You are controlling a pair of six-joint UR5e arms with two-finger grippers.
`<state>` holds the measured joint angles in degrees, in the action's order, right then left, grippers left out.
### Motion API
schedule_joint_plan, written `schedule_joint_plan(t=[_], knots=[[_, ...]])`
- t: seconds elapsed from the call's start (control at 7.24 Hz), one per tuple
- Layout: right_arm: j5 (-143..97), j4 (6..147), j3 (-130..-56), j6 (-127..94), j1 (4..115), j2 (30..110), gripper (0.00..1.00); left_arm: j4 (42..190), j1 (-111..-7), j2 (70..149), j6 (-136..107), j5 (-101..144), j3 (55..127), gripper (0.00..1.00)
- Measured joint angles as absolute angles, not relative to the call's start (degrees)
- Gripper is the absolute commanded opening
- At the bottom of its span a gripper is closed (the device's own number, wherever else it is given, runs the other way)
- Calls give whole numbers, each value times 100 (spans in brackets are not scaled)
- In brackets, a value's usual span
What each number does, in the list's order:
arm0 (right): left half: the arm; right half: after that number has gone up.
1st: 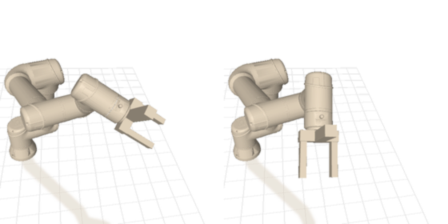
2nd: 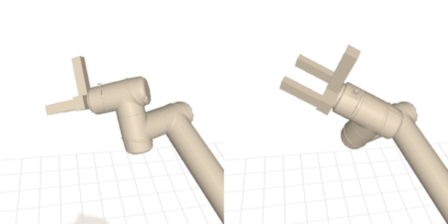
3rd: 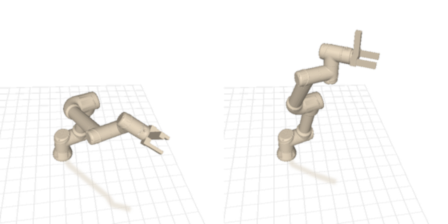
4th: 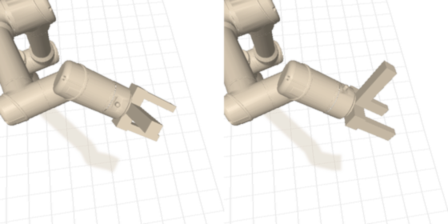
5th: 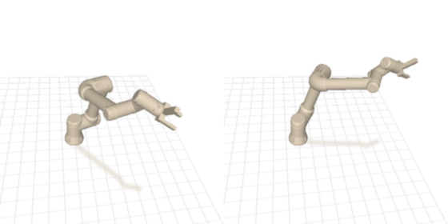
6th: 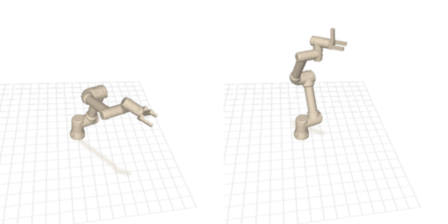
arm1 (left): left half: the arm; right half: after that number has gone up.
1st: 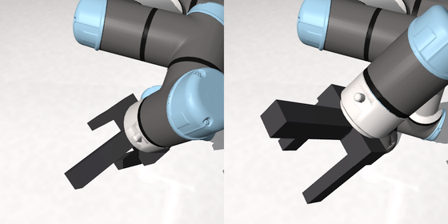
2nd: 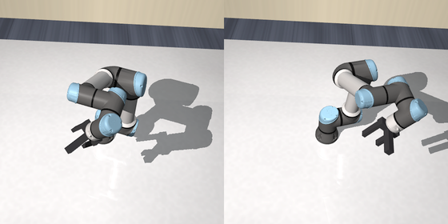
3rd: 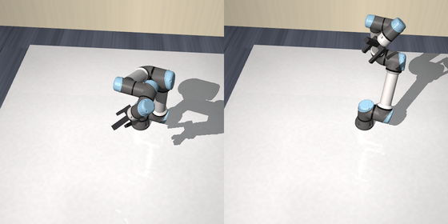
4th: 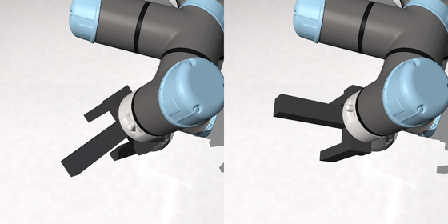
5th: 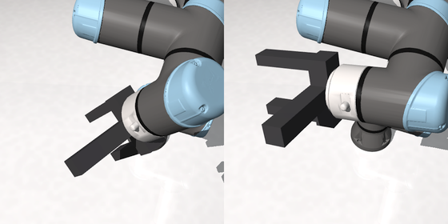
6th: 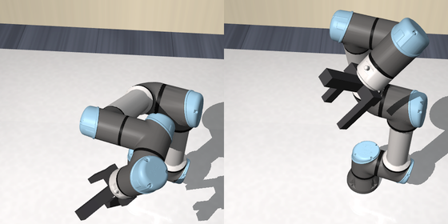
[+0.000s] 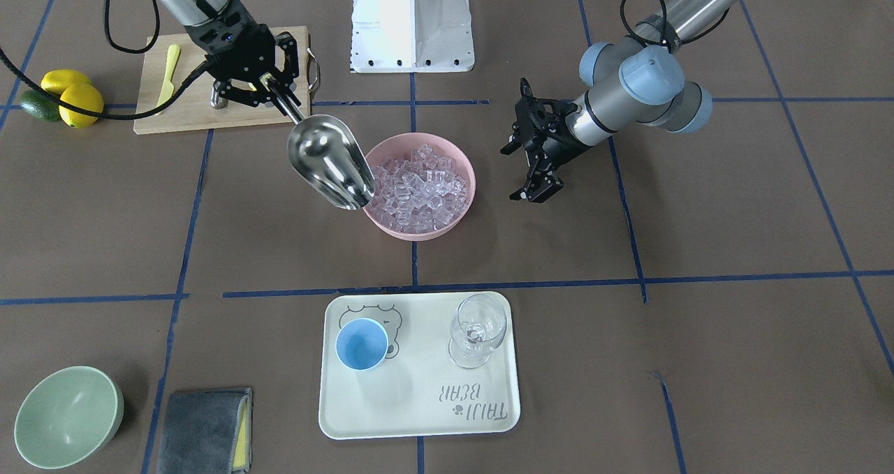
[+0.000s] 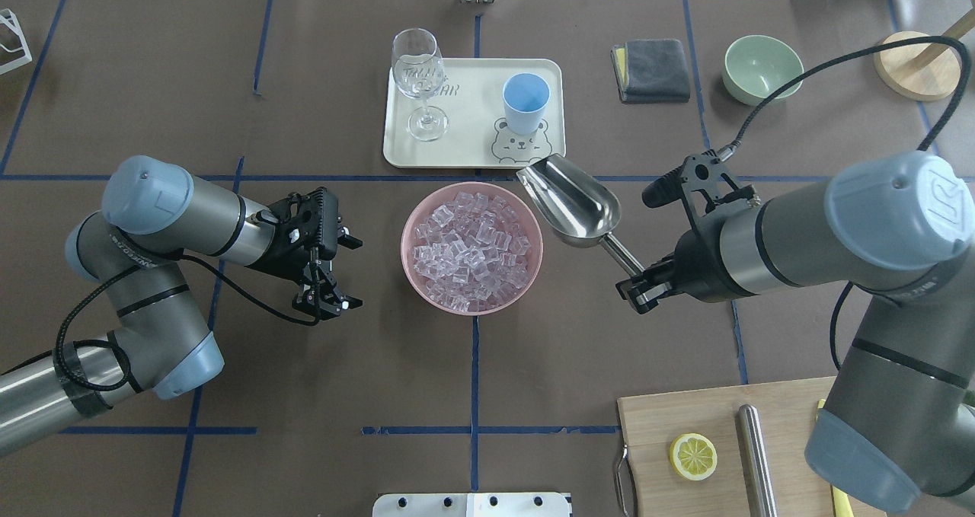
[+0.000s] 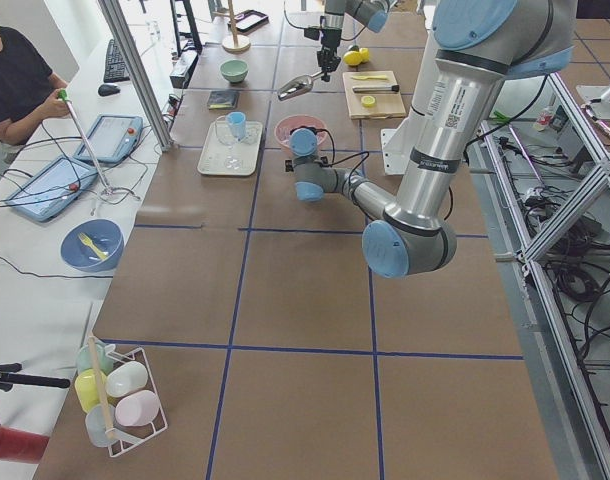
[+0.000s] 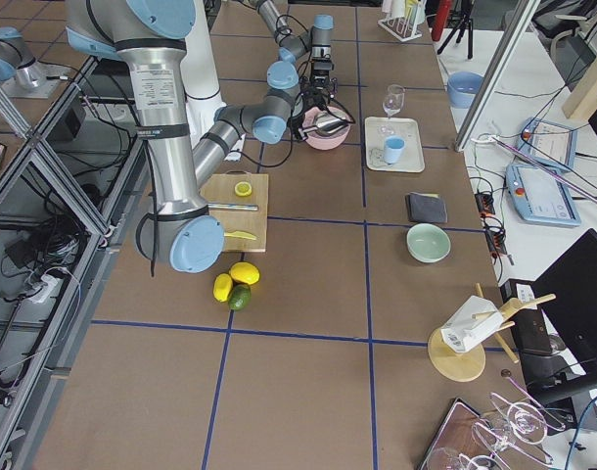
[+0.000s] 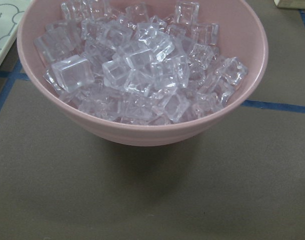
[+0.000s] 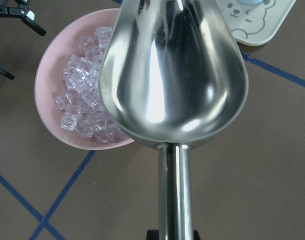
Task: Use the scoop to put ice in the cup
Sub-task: 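Lift the metal scoop with the right gripper and carry it to the pink bowl, then dip the scoop into the ice cubes in the pink bowl with the right gripper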
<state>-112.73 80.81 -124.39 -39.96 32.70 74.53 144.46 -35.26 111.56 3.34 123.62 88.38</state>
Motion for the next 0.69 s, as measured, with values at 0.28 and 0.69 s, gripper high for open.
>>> schedule_joint_plan(t=[0.28, 0.69], knots=[[-11208, 9904, -12445, -3224, 3162, 6482, 0, 14449, -3525, 11164, 334, 12358, 8827, 100], [-10858, 12381, -12295, -1826, 3003, 5398, 0, 14582, -3525, 11196, 334, 12363, 8826, 100]])
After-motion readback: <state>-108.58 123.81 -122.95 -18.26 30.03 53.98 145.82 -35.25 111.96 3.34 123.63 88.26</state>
